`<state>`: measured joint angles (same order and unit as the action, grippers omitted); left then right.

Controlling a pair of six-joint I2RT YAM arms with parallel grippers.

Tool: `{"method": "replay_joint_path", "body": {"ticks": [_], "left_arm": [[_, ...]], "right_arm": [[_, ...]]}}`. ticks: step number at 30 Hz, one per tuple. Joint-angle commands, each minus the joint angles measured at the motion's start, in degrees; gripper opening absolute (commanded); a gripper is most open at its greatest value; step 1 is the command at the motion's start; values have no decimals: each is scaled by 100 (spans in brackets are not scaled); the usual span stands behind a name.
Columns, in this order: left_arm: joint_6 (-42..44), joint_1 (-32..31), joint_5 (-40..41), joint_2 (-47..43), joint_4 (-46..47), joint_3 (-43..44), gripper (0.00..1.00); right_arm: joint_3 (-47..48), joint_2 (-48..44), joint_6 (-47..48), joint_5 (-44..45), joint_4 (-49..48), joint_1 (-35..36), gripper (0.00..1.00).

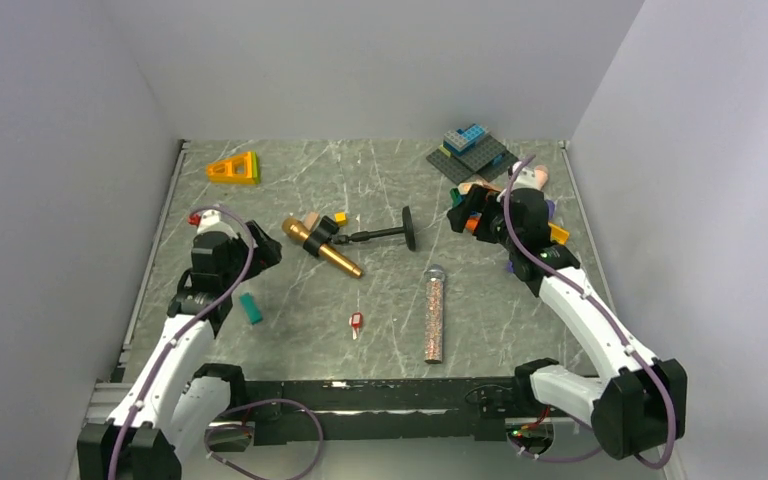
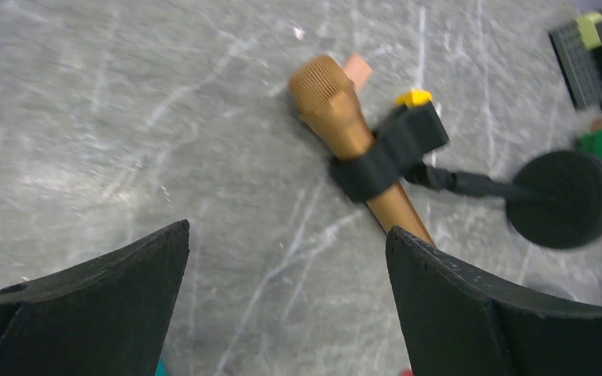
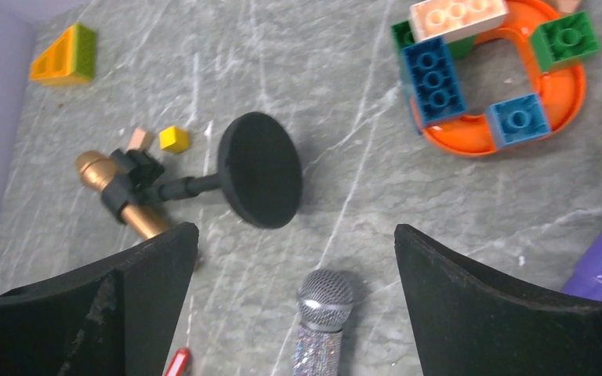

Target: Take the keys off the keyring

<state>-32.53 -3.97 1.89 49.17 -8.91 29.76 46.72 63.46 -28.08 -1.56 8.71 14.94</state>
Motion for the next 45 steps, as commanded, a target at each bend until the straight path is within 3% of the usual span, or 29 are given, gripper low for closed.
{"method": "replay_joint_path", "body": {"ticks": [1,8,12,18,24,33,45], "left_arm": [[-168,-356,-489,-432,-381,-247,99],[138,-1118,135,-828,-1243,-322,99],[148,-1427,675,-1061,-1315,-580,99],[375,-1535,218,-879,-809,-835,99],[424,-1641,104,-637,-675,-819,100],[406,-1694,251,-677,-651,-856,99],[419,-1738,285,-634,-662,-826,99]], "right_arm": [[-137,-515,4,-615,50,201,100],[63,-272,66,-824,617,1385,100],[30,45,-121,-1084,428,2171,100],[-184,555,-533,-1493,-153,2635,96],[-253,1415,-1214,-1355,-656,3179,89],[-1155,2395,-3043,-1355,-2918,3501,81],[-1147,3223,-3627,-1408,-3628,3590,67]]}}
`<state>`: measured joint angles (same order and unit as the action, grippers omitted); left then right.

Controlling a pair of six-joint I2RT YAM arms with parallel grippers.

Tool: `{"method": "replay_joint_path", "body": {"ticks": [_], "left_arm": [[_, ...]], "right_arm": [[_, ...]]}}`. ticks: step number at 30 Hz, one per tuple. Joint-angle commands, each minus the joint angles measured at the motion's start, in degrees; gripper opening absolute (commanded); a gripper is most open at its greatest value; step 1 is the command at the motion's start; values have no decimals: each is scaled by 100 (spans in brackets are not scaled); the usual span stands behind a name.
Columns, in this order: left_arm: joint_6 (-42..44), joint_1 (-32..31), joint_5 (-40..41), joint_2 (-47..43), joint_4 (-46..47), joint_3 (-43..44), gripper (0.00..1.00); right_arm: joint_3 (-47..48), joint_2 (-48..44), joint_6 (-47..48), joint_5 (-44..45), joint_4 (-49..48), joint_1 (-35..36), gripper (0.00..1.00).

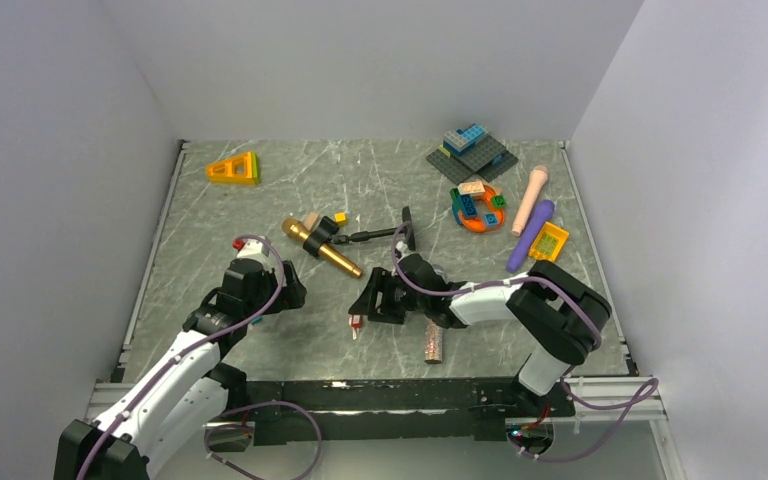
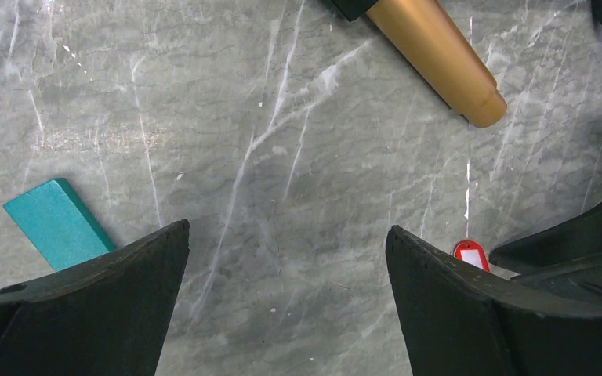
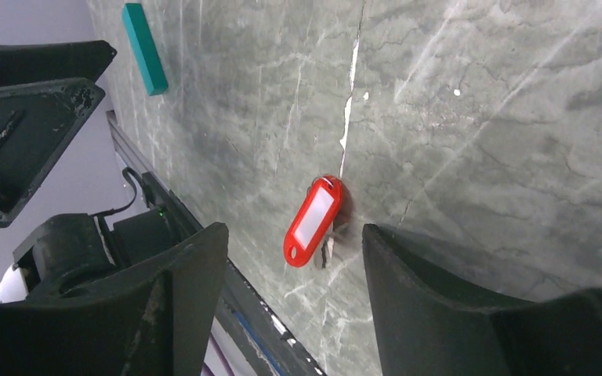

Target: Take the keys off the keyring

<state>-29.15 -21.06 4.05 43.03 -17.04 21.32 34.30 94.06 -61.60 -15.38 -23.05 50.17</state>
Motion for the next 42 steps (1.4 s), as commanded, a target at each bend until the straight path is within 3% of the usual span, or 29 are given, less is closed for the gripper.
{"method": "replay_joint_path", "body": {"ticks": [1,13,42], "left_arm": [[77,-25,71,-38,161,2,99],[77,-45,101,-26,152,13,99],[67,-91,139,17,148,30,99]], "right_arm": [[140,180,-260,-7,-360,90,65],[493,161,-70,442,524,359,51],[728,170,141,540,874,372,18]]}}
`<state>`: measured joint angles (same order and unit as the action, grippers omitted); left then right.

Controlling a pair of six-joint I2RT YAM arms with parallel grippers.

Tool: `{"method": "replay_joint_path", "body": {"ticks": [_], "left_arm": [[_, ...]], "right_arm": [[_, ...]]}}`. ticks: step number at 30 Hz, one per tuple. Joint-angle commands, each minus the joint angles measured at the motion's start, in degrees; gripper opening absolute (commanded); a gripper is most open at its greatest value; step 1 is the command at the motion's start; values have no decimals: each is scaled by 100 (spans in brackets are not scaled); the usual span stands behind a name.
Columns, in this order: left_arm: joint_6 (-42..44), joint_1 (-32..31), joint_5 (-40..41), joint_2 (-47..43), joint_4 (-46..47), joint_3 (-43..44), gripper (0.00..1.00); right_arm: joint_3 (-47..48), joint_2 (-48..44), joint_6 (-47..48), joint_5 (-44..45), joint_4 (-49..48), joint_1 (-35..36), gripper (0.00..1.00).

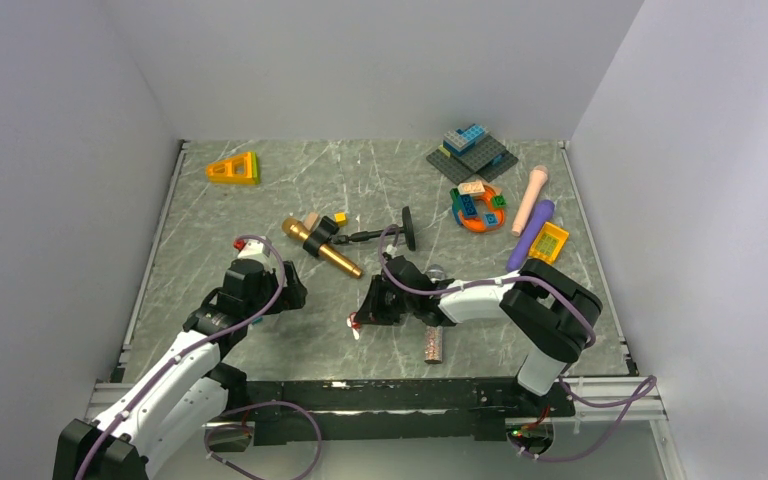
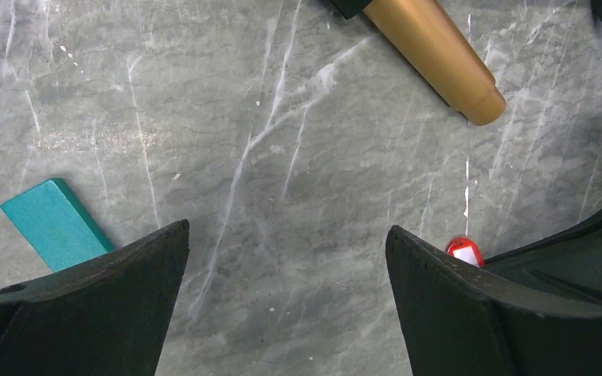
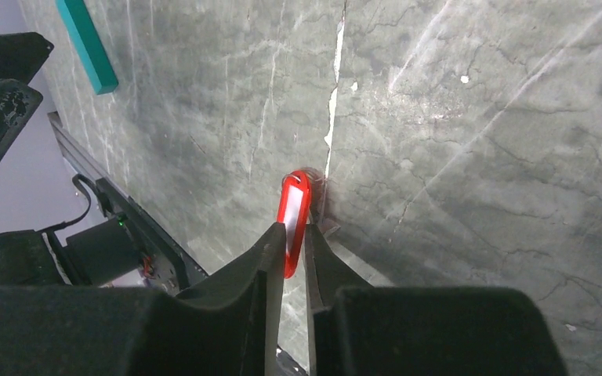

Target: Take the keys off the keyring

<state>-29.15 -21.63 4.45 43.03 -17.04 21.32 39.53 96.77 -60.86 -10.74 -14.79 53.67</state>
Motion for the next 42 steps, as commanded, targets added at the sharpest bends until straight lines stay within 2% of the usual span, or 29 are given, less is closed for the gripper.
{"method": "replay_joint_path", "body": {"ticks": [1,9,21,28,33,35,38,42], "left_arm": [[67,-32,112,21,147,37,99],[73,-50,120,46,144,45,99],[248,-65,-475,-393,505,-194,99],[164,-65,-1725,-885,1312,-546,99],[-132,-73,-2555,-1586,2078,-949,96],[-218,-74,-2800,-2020,2401,-1188,91],[-401,-91,-2967,-2798,2761,-1534,84],[-643,-102,-3166,-3798,2967,-1752,81]], "right_arm": [[219,-106,72,78,71,27,17],[310,-317,182,121,296,40,0],[626,-1534,835,188,1376,225,0],[954,-1999,1406,-84,1998,351,0],[1221,-2244,1750,-124,2483,438,0],[1270,-2397,1799,-83,2627,451,0],[1315,-2601,1844,-36,2788,451,0],[1415,-2816,1908,-48,3000,455,0]]}}
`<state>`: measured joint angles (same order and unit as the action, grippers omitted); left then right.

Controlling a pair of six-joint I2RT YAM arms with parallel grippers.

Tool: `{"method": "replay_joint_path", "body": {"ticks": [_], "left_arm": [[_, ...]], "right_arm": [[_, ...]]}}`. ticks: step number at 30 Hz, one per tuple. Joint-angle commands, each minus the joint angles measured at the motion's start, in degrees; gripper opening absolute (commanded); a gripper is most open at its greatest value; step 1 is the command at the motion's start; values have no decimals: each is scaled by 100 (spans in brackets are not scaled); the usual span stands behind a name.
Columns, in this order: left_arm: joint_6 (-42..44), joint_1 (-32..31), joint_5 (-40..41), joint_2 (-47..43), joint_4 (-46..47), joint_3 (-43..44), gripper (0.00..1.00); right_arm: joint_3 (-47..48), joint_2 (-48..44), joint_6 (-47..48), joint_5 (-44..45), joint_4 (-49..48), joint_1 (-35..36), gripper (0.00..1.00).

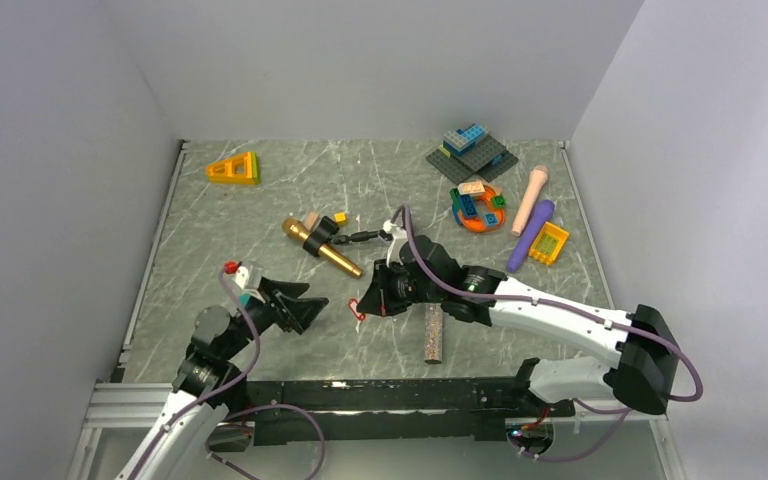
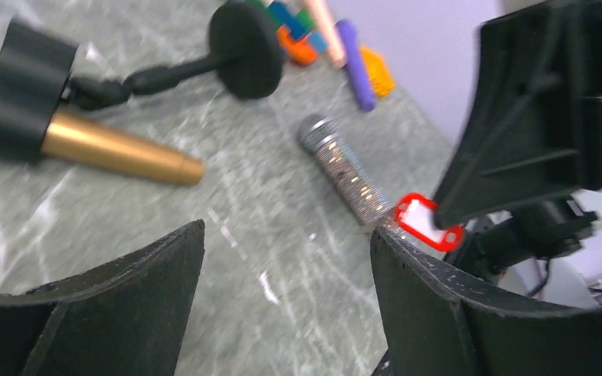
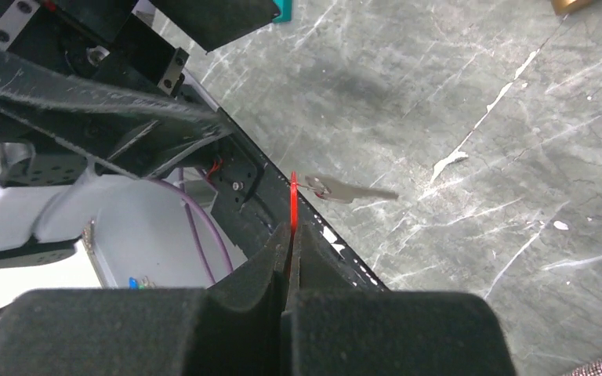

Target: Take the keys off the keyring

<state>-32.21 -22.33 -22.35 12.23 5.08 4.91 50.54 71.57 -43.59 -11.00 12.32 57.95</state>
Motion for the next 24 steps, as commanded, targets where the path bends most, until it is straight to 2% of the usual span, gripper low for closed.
{"method": "replay_joint_path", "body": {"ticks": [1,6,19,24], "left_arm": [[-397,-30,-520,-876,758,-108,81],[-486,-64,-658,-947,695,76,80],[-987,-281,-1516,622,3391,-245,79],[-451,-712,-1352,544,4030,-455,80]], "right_arm": [[340,-344,196,-34,337,30,0],[496,-581,142,-2,534,27,0],[892,-883,-94,301,1042,27,0],[934,-1040,-161,395,1139,32,0]]}}
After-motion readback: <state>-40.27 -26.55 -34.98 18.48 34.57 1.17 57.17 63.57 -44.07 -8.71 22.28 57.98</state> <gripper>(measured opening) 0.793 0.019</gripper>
